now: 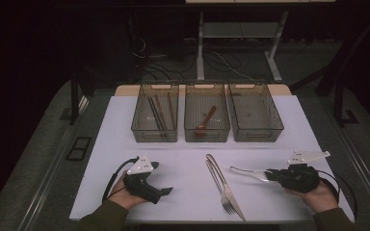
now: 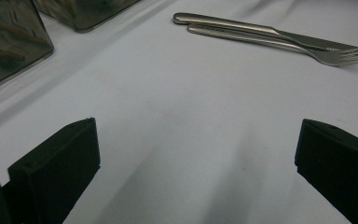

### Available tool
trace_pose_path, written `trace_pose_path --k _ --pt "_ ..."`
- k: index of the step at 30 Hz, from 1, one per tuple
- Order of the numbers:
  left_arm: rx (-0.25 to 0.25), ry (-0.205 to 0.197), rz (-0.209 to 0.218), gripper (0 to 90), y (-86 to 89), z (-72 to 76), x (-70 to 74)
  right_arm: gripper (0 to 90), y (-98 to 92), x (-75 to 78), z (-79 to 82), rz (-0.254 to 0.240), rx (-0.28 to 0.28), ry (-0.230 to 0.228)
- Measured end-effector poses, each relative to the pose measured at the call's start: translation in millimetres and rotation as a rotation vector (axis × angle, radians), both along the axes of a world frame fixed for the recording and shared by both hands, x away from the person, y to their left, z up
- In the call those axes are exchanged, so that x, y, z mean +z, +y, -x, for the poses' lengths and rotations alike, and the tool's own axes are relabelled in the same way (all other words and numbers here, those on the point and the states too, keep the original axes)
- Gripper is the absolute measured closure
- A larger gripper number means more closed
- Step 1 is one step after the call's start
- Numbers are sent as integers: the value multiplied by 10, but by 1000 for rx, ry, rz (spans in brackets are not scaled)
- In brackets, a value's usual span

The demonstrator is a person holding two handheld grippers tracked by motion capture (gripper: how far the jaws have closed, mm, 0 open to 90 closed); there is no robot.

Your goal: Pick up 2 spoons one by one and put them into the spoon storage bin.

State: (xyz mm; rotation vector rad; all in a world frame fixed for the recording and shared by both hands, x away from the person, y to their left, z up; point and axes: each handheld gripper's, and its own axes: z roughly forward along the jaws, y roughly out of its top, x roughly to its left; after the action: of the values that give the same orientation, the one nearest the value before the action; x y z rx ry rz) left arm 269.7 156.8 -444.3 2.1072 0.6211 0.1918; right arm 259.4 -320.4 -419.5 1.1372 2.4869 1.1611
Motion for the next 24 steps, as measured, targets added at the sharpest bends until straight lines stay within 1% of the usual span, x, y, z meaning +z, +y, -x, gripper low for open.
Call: trace_pose_path --k 6,10,12,19,24 --pt "-1 1 1 0 -4 0 -1 825 62 81 -67 -25 -16 -45" --pt "-1 1 6 0 -9 -1 -1 825 101 109 -119 -36 -19 -64" --pt "0 1 6 0 -9 1 -2 824 114 128 -143 -41 -23 -67" --pt "-4 1 9 0 -9 1 1 825 172 202 -277 -65 -37 -94" --pt "-10 -2 3 0 -14 2 2 825 225 296 -364 -84 -45 -125"
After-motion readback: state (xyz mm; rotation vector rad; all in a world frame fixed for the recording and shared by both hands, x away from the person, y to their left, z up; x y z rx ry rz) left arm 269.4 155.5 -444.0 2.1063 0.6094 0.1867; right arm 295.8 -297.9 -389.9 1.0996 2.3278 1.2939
